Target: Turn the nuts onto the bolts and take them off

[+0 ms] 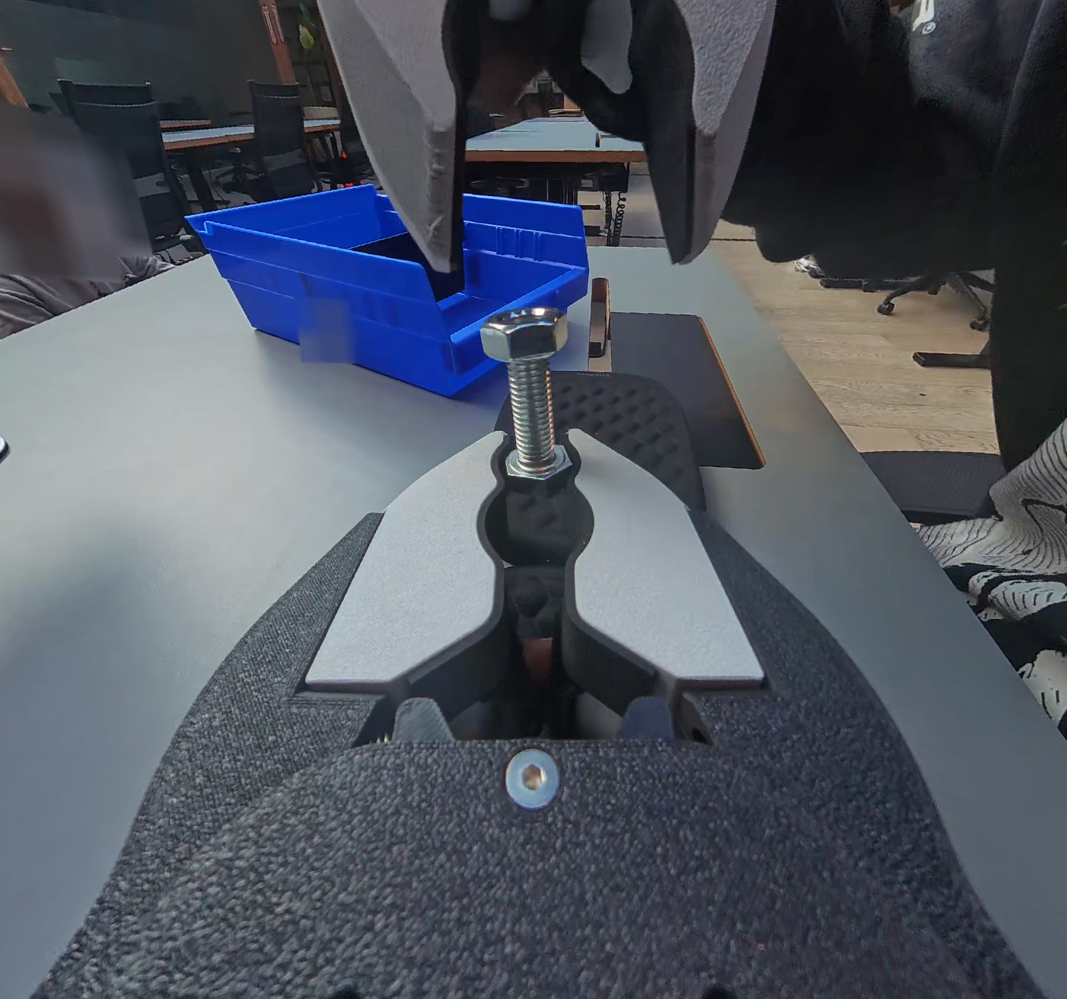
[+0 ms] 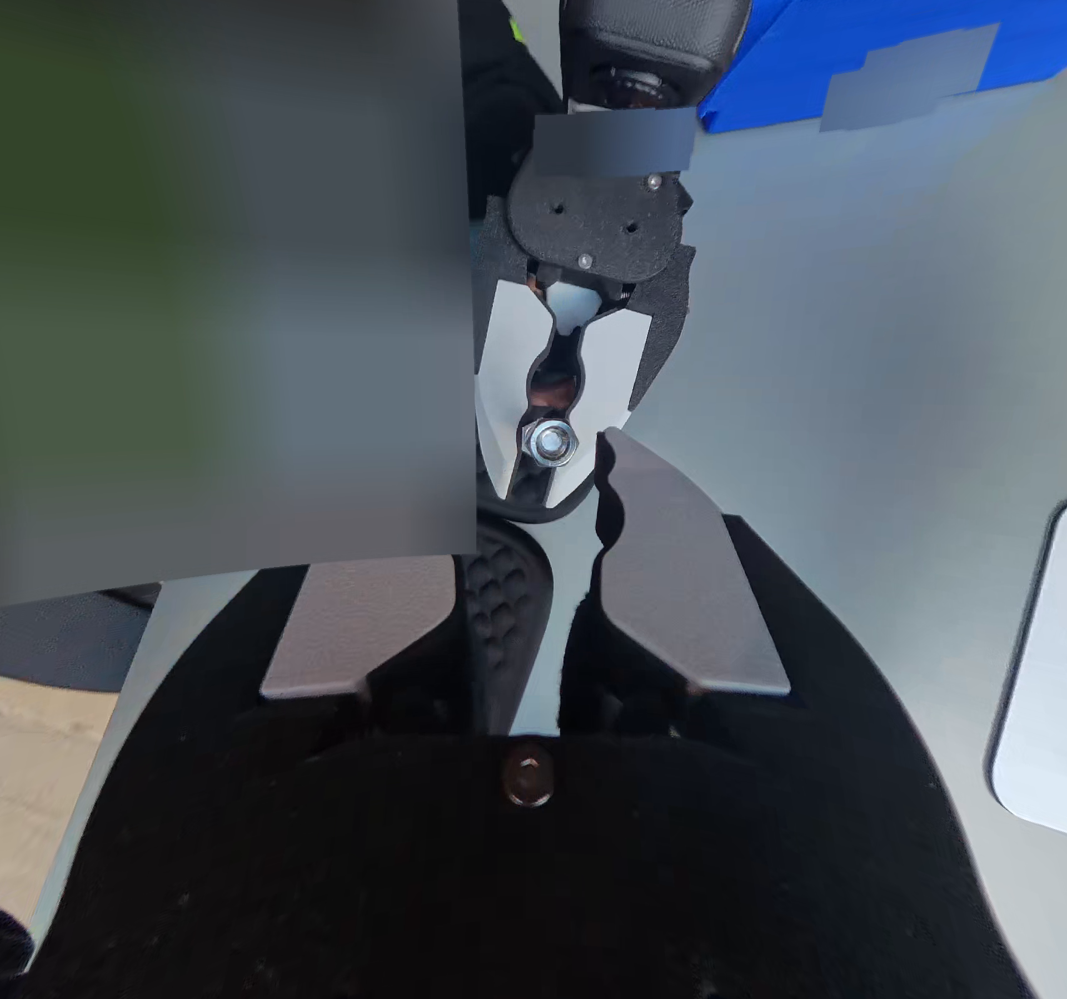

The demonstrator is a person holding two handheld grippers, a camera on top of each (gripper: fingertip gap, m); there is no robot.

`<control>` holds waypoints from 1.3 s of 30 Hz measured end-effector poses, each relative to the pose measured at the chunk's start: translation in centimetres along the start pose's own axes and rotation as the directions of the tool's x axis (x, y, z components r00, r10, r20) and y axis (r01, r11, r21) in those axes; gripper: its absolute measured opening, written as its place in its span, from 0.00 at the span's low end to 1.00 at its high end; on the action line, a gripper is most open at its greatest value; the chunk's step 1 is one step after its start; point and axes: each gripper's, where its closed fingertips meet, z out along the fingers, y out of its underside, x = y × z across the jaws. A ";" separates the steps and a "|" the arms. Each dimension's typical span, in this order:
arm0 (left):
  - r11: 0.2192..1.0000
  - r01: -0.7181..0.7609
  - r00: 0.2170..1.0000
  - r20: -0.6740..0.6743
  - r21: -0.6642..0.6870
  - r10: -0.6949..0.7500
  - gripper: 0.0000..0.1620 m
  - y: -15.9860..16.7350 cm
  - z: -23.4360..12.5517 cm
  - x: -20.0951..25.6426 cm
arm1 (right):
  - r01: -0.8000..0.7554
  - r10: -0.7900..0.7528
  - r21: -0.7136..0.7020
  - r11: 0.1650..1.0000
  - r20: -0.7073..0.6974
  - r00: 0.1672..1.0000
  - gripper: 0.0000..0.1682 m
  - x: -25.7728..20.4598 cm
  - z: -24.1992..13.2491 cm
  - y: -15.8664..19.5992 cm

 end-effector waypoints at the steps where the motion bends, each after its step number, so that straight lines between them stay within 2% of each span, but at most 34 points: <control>1: 1.000 0.000 1.000 0.000 0.000 0.000 0.09 0.0 0.0 0.0 | 0.015 -0.014 -0.053 0.998 0.010 1.000 0.27 0.2 0.2 0.4; 3: 1.000 0.001 1.000 -0.001 0.000 -0.001 0.09 0.0 0.0 0.0 | 0.039 -0.036 -0.124 0.991 0.029 0.999 0.27 0.6 0.6 1.0; 5: 1.000 0.000 1.000 -0.002 0.000 0.000 0.09 0.0 0.0 0.0 | 0.043 -0.035 -0.136 0.990 0.061 0.998 0.24 0.5 1.2 1.0; 6: 1.000 0.000 1.000 -0.002 0.000 0.000 0.09 0.0 0.0 0.0 | 0.044 -0.034 -0.141 0.989 0.074 0.997 0.22 0.4 1.5 1.0; 8: 1.000 -0.002 1.000 -0.004 -0.001 0.002 0.09 0.0 0.0 0.1 | 0.059 -0.049 -0.150 0.987 0.068 0.996 0.11 0.6 1.8 1.1; 12: 1.000 -0.007 1.000 -0.009 -0.007 0.007 0.09 0.1 0.0 0.2 | 0.098 -0.089 -0.127 0.987 0.071 0.993 0.11 0.4 1.4 0.5; 16: 1.000 -0.001 1.000 -0.009 -0.003 0.001 0.09 0.0 0.0 0.1 | 0.128 -0.127 -0.125 0.984 0.017 0.992 0.11 0.8 0.3 0.1; 21: 1.000 0.000 1.000 -0.008 -0.001 0.000 0.09 0.0 0.0 0.1 | 0.050 -0.066 -0.152 0.987 -0.101 0.993 0.11 1.7 -3.1 2.2; 25: 1.000 -0.001 1.000 -0.007 -0.002 0.001 0.09 0.0 0.0 0.1 | -0.117 0.068 -0.201 0.973 -0.236 0.969 0.11 2.3 -6.8 6.9; 29: 1.000 0.000 1.000 -0.005 -0.001 0.000 0.09 0.0 0.0 0.1 | -0.339 0.239 -0.238 0.910 -0.367 0.899 0.11 2.4 -10.0 14.0; 33: 1.000 -0.001 1.000 -0.004 -0.002 0.001 0.09 0.0 0.0 0.1 | -0.558 0.435 -0.216 0.802 -0.429 0.791 0.11 1.8 -11.0 21.7; 39: 1.000 -0.003 1.000 -0.002 -0.002 0.003 0.09 0.0 0.0 0.1 | -0.786 0.640 -0.159 0.597 -0.497 0.586 0.11 1.0 -9.8 31.2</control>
